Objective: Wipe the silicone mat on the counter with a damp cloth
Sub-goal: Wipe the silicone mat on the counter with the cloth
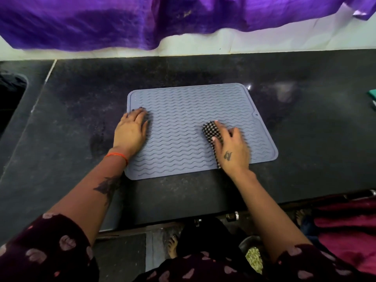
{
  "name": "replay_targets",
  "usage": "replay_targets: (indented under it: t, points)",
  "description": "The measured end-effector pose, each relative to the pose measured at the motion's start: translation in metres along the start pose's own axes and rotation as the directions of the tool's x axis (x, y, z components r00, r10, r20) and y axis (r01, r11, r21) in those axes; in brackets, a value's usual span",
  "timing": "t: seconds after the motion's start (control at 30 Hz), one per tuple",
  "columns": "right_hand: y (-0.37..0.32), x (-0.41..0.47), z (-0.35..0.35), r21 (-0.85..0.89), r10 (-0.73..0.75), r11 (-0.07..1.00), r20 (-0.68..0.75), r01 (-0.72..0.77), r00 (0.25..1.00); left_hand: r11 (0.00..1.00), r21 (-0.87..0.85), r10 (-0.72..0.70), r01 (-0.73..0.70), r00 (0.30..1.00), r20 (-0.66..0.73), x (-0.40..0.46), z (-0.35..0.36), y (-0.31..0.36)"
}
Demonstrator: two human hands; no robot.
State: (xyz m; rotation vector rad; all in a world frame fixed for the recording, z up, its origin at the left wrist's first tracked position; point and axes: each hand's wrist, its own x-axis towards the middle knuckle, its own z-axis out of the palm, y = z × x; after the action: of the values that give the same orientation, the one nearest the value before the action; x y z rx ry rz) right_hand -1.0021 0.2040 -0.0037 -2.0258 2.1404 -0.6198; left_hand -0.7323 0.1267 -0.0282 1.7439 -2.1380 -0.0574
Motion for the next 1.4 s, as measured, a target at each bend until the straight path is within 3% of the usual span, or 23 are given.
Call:
replay_targets:
  t: [0.13,0.3,0.47,0.77,0.83,0.93,1.07,1.27,1.4]
  points:
    - [0.001,0.014,-0.010,0.120,0.137,0.985,-0.067,-0.128,0.988,0.998,0.047,-0.042,0.040,0.998,0.042,0.009,-0.001,0.016]
    - [-0.034,0.008,0.008,0.171,-0.043,0.985,0.025,0.038,0.999,0.991,-0.069,-0.112,0.114,0.993,0.038,0.017,0.014,0.051]
    - [-0.021,0.005,0.016,0.054,-0.097,0.994,0.041,0.095,0.994,0.981,-0.075,-0.172,0.178,0.982,0.080,0.017,0.021,0.046]
    - [-0.004,0.027,-0.006,0.024,0.093,0.995,-0.025,-0.092,0.995,0.982,-0.048,-0.178,0.181,0.982,0.068,0.019,0.020,0.051]
    - [-0.018,0.027,-0.004,0.059,0.009,0.998,-0.035,-0.007,0.999,0.982,-0.041,-0.182,0.185,0.981,0.069,0.020,0.020,0.052]
    - [-0.038,0.012,0.012,0.014,-0.244,0.970,0.058,0.243,0.968,0.982,-0.039,-0.184,0.187,0.980,0.073,0.019,0.020,0.052]
    - [-0.035,0.014,0.015,-0.030,-0.304,0.951,0.077,0.307,0.949,0.981,-0.057,-0.179,0.183,0.982,0.063,0.017,0.019,0.051]
    - [-0.002,0.021,-0.002,-0.109,-0.208,0.971,0.063,0.214,0.976,0.981,-0.062,-0.182,0.185,0.982,0.050,0.016,0.020,0.052]
    - [0.000,0.022,-0.009,-0.019,-0.074,0.997,-0.080,0.072,0.994,0.981,-0.041,-0.187,0.189,0.982,0.041,0.018,0.019,0.054]
